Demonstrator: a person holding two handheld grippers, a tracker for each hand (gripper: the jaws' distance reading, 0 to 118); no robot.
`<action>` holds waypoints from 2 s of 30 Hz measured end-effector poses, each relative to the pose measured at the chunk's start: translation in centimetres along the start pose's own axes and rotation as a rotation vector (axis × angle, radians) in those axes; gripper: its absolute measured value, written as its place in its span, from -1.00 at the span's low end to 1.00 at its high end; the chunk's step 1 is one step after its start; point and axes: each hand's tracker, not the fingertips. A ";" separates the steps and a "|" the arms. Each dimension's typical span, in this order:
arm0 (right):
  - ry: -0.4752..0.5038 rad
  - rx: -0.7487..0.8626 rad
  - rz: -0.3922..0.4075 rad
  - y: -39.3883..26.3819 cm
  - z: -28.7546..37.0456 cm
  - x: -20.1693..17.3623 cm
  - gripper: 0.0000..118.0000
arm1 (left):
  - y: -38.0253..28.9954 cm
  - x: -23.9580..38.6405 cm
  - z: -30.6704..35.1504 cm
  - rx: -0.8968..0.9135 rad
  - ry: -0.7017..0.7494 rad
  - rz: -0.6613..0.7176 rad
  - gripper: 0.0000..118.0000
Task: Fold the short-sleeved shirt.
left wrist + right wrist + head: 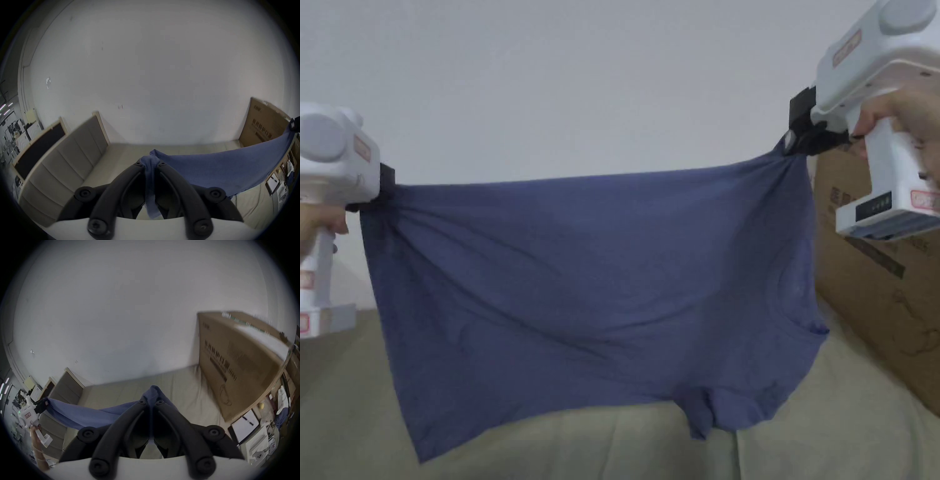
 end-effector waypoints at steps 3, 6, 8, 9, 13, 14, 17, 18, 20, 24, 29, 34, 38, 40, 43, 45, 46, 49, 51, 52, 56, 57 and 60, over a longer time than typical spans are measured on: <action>-0.034 -0.118 -0.015 -4.7 -6.1 1.2 -0.95 | -5.5 1.2 -5.6 -0.119 0.012 -0.015 -0.88; -0.064 -0.208 -0.055 -8.3 -13.0 3.7 -0.95 | -11.2 2.3 -10.4 -0.223 0.027 -0.034 -0.88; -0.091 -0.262 -0.072 -11.7 -16.5 4.9 -0.95 | -15.1 2.9 -12.6 -0.281 0.033 -0.027 -0.88; -0.101 -0.289 -0.081 -13.1 -17.9 5.4 -0.95 | -16.8 3.2 -13.6 -0.308 0.033 -0.015 -0.88; -0.123 -0.405 -0.167 -19.0 -21.6 8.0 -0.95 | -22.6 3.9 -15.2 -0.406 0.044 -0.046 -0.88; -0.127 -0.408 -0.187 -20.2 -21.9 8.7 -0.95 | -23.8 3.8 -14.8 -0.420 0.042 -0.043 -0.88; -0.118 -0.427 -0.204 -22.2 -21.2 10.1 -0.95 | -26.0 2.4 -13.2 -0.403 0.001 -0.042 -0.88; -0.110 -0.429 -0.211 -22.3 -20.5 10.2 -0.95 | -26.4 2.1 -12.5 -0.408 -0.015 -0.042 -0.88; -0.050 -0.366 -0.254 -22.7 -17.9 10.2 -0.95 | -26.6 1.1 -10.0 -0.391 -0.034 -0.020 -0.88; 0.006 -0.304 -0.185 -24.4 -11.1 9.3 -0.95 | -26.8 -0.1 -3.3 -0.311 -0.045 -0.023 -0.88; 0.022 -0.197 -0.139 -31.2 1.3 9.0 -0.95 | -29.6 -2.1 7.2 -0.272 -0.081 -0.039 -0.88; 0.044 -0.175 -0.220 -40.8 10.6 10.4 -0.95 | -35.8 -3.8 15.3 -0.311 -0.086 -0.055 -0.88; 0.003 -0.212 -0.131 -48.3 15.9 10.4 -0.95 | -41.8 -5.3 21.1 -0.331 -0.092 -0.030 -0.88; -0.001 -0.255 -0.086 -51.6 17.3 10.6 -0.95 | -44.9 -5.8 22.9 -0.361 -0.083 -0.019 -0.88; -0.040 -0.343 -0.037 -55.7 18.1 11.0 -0.95 | -48.5 -6.1 25.0 -0.400 -0.074 -0.049 -0.88; -0.036 -0.360 -0.031 -57.6 18.4 11.4 -0.95 | -50.3 -7.1 25.1 -0.412 -0.081 -0.043 -0.88; -0.042 -0.359 -0.041 -58.3 18.5 11.5 -0.95 | -50.8 -7.4 25.2 -0.411 -0.075 -0.009 -0.88; -0.035 -0.369 -0.051 -59.4 18.0 11.8 -0.95 | -52.1 -7.5 25.1 -0.420 -0.072 0.092 -0.85; -0.054 -0.346 -0.013 -59.7 17.9 11.6 -0.67 | -52.7 -7.4 24.7 -0.457 -0.044 0.074 -0.56; -0.083 -0.355 0.003 -59.3 18.2 11.3 -0.34 | -52.9 -7.4 24.8 -0.460 -0.033 0.074 -0.26; -0.090 -0.260 0.092 -58.5 20.5 10.6 0.68 | -51.8 -8.6 27.2 -0.425 -0.095 0.114 0.46; -0.090 -0.235 0.108 -58.1 21.4 10.4 0.68 | -51.3 -8.9 28.0 -0.407 -0.108 0.121 0.53; -0.108 -0.202 0.149 -57.8 23.2 9.6 0.68 | -50.2 -9.0 30.8 -0.373 -0.156 0.129 0.62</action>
